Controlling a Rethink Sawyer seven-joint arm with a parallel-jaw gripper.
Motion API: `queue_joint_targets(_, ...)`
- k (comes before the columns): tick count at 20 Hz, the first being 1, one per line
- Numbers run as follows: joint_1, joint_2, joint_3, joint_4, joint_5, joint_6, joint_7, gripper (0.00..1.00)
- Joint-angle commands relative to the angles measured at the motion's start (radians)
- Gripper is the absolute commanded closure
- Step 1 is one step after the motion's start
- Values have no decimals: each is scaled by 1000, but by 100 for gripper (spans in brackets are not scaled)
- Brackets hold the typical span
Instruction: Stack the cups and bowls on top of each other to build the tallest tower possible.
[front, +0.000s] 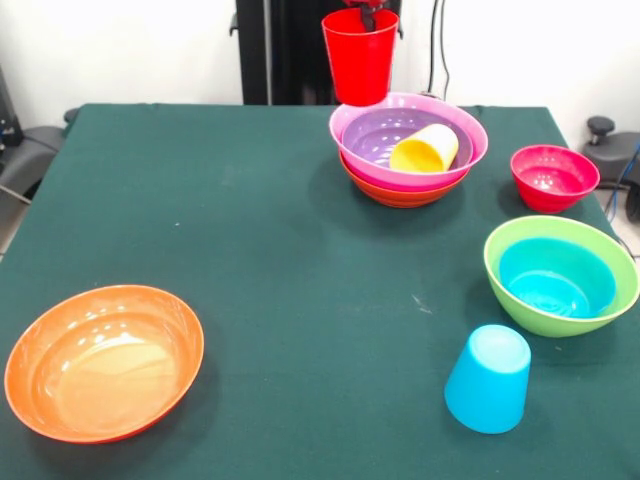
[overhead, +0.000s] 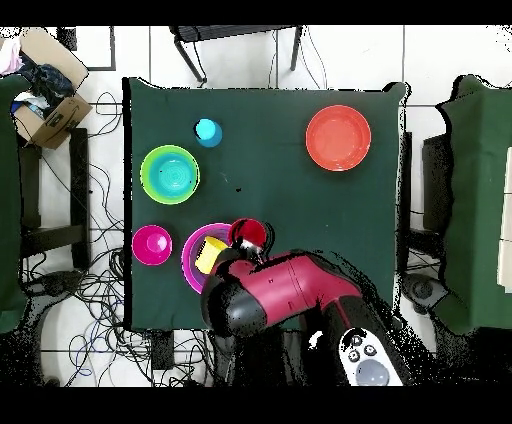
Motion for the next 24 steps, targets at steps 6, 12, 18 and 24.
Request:
queue_joint_targets(6,259,218,-315,-16,-271,-187,304,100)
queue_joint_targets(12,370,285,-432,-36,-259,-248,353,100)
queue_joint_targets(18,390,285,-452,-16,-242,-249,364,100)
queue_joint_targets(24,378,323,-465,-58,-275,-258,362,100)
